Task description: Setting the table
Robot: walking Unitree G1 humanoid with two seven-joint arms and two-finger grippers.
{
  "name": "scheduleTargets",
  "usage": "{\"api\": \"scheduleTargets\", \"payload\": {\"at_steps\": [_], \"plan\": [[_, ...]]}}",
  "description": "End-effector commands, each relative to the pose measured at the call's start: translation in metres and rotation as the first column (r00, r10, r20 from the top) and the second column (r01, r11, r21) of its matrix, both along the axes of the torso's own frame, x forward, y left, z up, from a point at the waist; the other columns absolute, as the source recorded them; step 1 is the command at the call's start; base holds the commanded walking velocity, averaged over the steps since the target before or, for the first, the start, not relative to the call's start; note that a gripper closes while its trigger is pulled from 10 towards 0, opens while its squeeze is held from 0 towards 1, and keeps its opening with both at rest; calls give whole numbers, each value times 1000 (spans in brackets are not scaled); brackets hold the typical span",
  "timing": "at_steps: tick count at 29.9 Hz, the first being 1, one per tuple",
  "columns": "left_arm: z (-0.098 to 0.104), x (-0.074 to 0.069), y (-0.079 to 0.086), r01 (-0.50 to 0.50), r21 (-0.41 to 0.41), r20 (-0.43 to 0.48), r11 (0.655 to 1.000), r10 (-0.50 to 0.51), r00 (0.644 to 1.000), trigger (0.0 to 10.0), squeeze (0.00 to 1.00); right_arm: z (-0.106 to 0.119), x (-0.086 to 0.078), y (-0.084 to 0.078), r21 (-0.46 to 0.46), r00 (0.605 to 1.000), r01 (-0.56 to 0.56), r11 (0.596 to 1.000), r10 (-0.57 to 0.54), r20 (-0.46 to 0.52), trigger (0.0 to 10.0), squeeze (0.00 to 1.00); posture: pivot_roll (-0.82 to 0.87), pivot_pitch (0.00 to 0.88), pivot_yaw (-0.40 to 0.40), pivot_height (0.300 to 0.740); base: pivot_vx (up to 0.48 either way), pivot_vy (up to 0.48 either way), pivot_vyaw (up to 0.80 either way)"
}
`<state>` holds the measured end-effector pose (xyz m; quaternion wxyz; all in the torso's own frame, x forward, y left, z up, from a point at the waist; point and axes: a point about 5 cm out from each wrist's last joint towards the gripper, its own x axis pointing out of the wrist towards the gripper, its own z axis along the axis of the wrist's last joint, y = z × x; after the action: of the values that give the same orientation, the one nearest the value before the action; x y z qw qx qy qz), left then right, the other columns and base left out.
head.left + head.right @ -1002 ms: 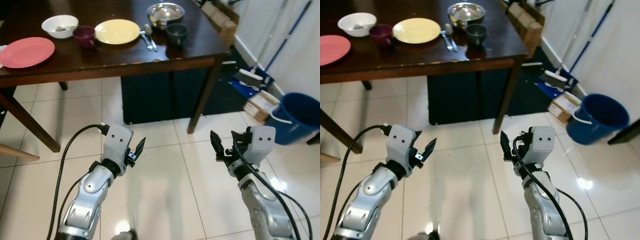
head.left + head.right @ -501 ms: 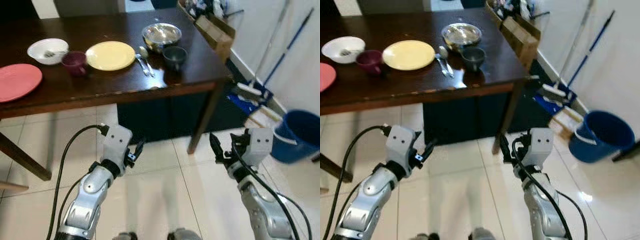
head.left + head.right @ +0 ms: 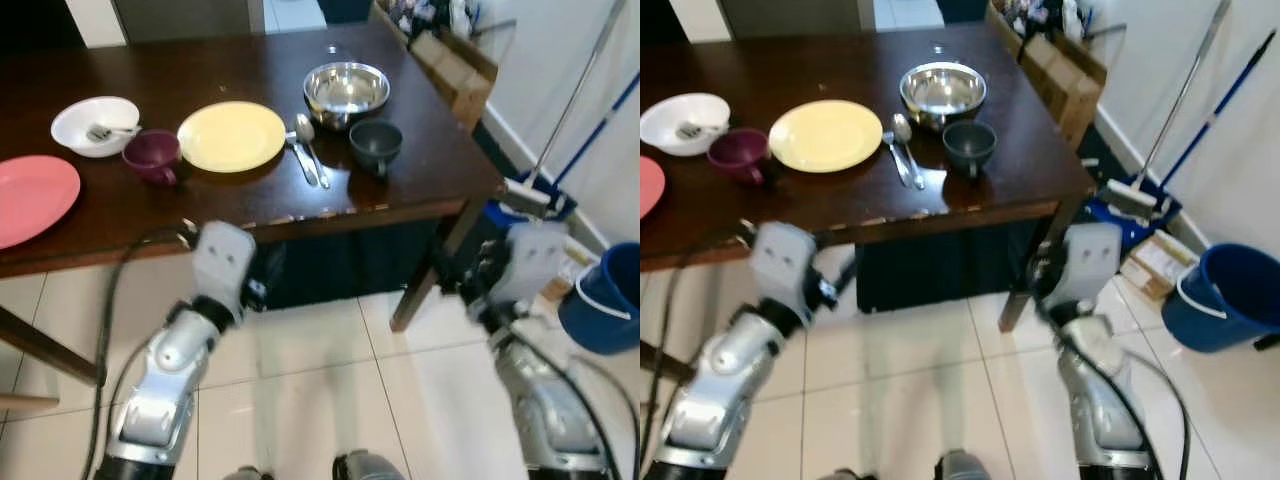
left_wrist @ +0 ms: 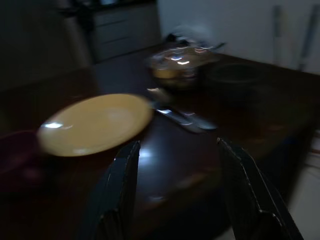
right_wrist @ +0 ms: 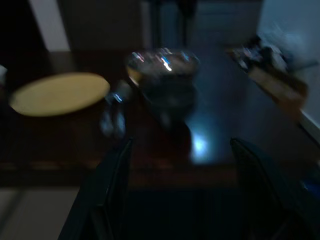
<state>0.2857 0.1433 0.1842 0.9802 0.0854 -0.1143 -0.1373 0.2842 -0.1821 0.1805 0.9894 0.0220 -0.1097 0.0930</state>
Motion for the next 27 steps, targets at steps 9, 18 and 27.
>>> {"api": "scheduleTargets", "payload": {"at_steps": [9, 18, 27], "plan": [[-2, 1, 15, -85, -30, -48, 996, 83, 995, 10000, 231, -10, 4, -9, 3, 998, 30, 1000, -29, -58, 10000, 0, -158, 77, 50, 740, 405, 0, 0], [9, -2, 17, -23, 22, -18, 999, 24, 1000, 10000, 114, -10, 17, -30, -15, 973, 211, 977, -211, -95, 10000, 0, -150, 80, 54, 740, 156, 0, 0], [13, -1, -2, 163, 324, -78, 932, -146, 986, 10000, 118, -30, 7, -31, -55, 951, 252, 966, -257, -169, 10000, 0, -157, 86, 57, 740, 0, 0, 0]]}}
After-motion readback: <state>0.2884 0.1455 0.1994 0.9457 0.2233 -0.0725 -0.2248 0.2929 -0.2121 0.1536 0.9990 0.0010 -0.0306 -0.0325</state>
